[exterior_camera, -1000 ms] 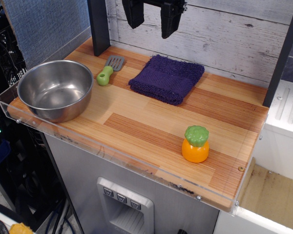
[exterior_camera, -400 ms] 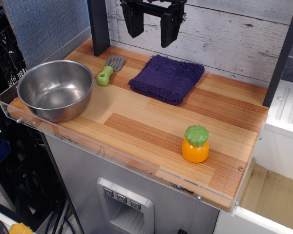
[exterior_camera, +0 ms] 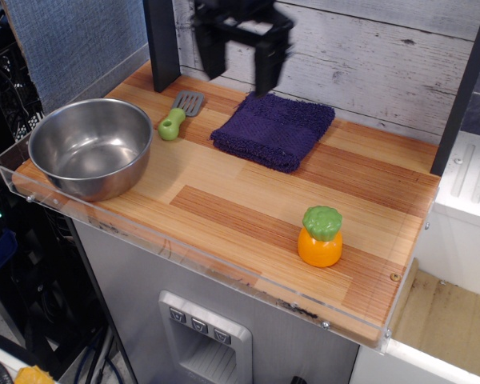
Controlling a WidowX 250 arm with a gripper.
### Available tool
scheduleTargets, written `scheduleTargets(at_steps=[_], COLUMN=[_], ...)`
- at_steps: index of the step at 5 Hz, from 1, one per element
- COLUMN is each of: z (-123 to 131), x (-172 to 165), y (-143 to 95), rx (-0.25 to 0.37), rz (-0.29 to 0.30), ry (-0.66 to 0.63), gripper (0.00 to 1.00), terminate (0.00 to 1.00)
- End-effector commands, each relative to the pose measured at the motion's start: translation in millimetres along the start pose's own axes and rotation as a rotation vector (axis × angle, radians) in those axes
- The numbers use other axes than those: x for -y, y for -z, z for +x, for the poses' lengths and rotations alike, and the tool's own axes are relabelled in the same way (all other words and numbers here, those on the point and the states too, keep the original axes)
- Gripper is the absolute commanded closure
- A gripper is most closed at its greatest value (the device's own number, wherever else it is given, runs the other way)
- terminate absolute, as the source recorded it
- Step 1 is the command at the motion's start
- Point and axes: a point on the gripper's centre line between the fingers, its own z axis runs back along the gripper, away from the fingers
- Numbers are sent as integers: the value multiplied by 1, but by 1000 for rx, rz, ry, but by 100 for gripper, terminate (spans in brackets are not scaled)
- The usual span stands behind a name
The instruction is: Place the metal bowl on top of the purple towle
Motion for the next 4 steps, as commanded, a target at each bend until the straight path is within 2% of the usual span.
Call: scheduleTargets(at_steps=[1, 2, 3, 4], z=[-60, -81, -87, -87], x=[-49, -65, -79, -86], y=[15, 36, 57, 64], rx=[-15, -45, -97, -102], rz=[128, 100, 105, 105], ry=[-77, -92, -99, -110], gripper=[0, 0, 0, 0], terminate=[0, 0, 0, 0])
